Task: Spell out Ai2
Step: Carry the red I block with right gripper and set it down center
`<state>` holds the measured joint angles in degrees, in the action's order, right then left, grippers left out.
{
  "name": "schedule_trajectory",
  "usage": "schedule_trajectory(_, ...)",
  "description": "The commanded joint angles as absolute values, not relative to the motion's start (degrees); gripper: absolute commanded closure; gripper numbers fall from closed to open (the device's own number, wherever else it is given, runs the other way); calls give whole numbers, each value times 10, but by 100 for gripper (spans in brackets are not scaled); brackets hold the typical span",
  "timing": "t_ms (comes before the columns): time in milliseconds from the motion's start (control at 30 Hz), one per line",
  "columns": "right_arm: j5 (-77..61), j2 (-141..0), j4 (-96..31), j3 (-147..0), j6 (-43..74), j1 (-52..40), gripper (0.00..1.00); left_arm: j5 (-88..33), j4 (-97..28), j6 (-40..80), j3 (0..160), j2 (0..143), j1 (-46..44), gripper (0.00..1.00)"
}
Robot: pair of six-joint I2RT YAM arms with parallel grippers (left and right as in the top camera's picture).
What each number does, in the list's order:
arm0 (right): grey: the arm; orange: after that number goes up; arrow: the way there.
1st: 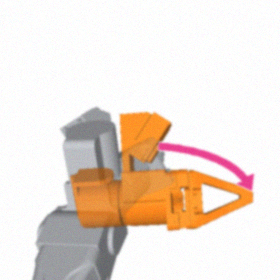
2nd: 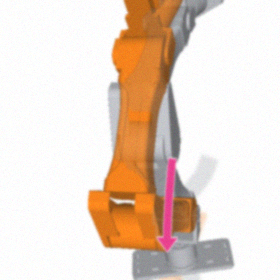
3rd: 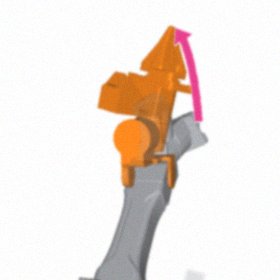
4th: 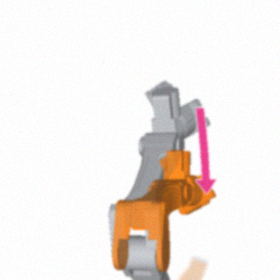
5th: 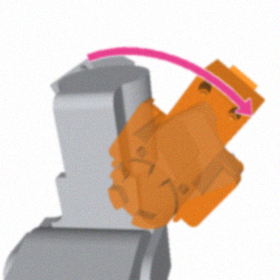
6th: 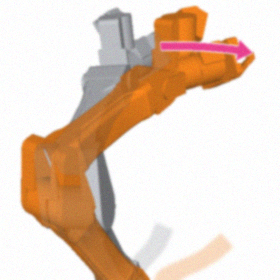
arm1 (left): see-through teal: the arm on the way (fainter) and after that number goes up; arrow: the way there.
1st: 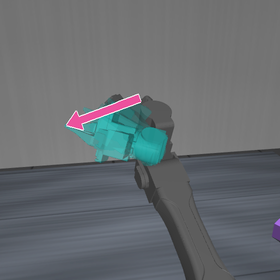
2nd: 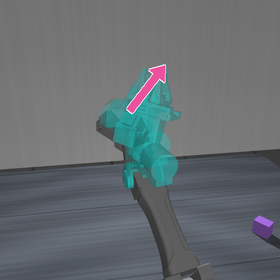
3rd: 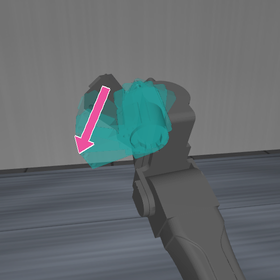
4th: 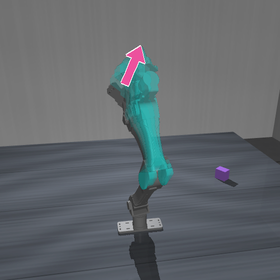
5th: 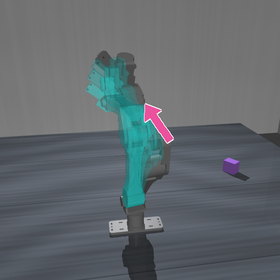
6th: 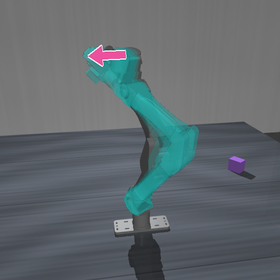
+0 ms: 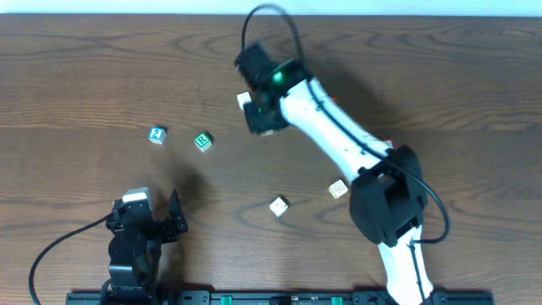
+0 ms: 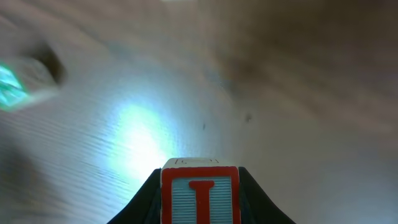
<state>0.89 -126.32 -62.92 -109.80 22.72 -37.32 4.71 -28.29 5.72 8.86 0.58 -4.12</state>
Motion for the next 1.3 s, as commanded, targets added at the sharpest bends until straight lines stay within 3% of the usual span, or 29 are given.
schedule_trajectory(0,37,-1266,-623,-1058,264,-371,99,49,-284,49,79,3,-38,4)
schedule_trajectory(333,105,-1266,-543,-1031,252,-352,99,49,-284,49,79,3,-38,5)
schedule_trajectory(1067,103,-1266,-445,-941,307,-353,99,49,-284,49,79,3,-38,5)
schedule_trajectory(1133,103,-1267,-446,-939,306,-353,92,49,-284,49,79,3,-38,5)
schedule_trajectory(1167,103,-1267,-446,-938,307,-353,80,49,-284,49,79,3,-38,5)
schedule_trajectory(1267,102,-1267,-448,-936,306,-353,70,49,-284,49,79,3,-38,4)
